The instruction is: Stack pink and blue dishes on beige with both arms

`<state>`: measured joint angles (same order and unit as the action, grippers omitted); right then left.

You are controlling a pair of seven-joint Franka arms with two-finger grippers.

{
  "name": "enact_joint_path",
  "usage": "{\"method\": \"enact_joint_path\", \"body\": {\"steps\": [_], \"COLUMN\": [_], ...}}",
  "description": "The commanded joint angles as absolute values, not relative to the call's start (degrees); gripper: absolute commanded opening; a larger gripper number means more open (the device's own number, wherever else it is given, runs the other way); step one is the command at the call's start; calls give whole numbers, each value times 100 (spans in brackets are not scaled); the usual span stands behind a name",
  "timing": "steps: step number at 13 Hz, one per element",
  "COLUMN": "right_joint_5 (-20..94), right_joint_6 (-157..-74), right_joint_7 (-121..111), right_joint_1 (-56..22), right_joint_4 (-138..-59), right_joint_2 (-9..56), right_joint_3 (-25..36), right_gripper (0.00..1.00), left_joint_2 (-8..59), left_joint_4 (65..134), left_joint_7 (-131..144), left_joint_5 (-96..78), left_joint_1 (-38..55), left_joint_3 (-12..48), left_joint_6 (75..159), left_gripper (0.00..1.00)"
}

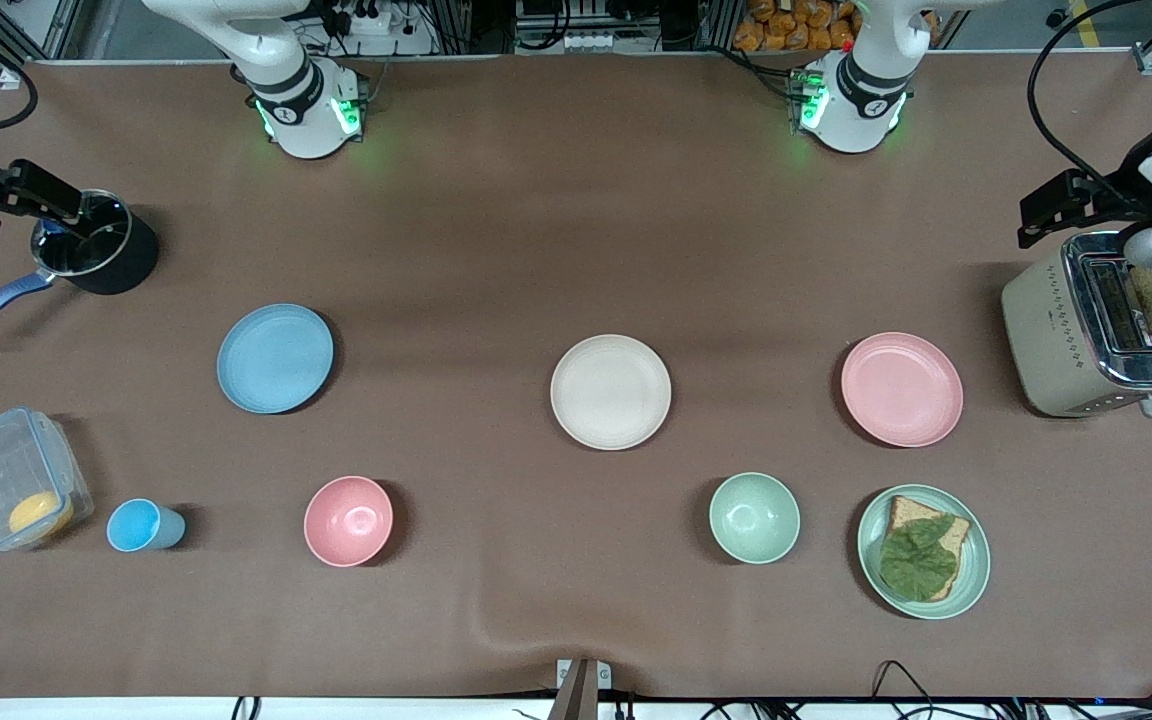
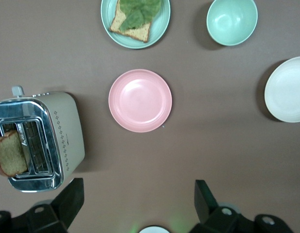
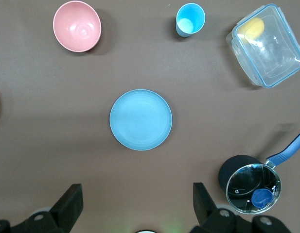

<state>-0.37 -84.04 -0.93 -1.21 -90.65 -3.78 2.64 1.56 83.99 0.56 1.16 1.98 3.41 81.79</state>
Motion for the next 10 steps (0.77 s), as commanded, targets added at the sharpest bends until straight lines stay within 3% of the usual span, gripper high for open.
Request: {"method": "enact_joint_path", "body": {"steps": [1,5,10], "right_joint_5": [-26,-44,-62], "right_joint_6": [-8394,-8411,-8411], "right_joint_7": [-62,-62,-70], "right_joint_1": [-123,-132,-114], "right_joint_4": [-9097,-9105,-9114], "right_joint_2": [-431,-413,-404], "right_joint_3": [272,272,272], "right_gripper": [100,100,100], "left_joint_2": [88,149,273], "left_joint_4": [8358,8095,8559], "left_joint_7": [88,114,70], "left_joint_5": [237,246,333], "left_joint_1": [202,211,106], "left_joint_3": [378,369,343], "left_joint_6": [7955,7954,8409], "left_gripper": [100,100,100]}}
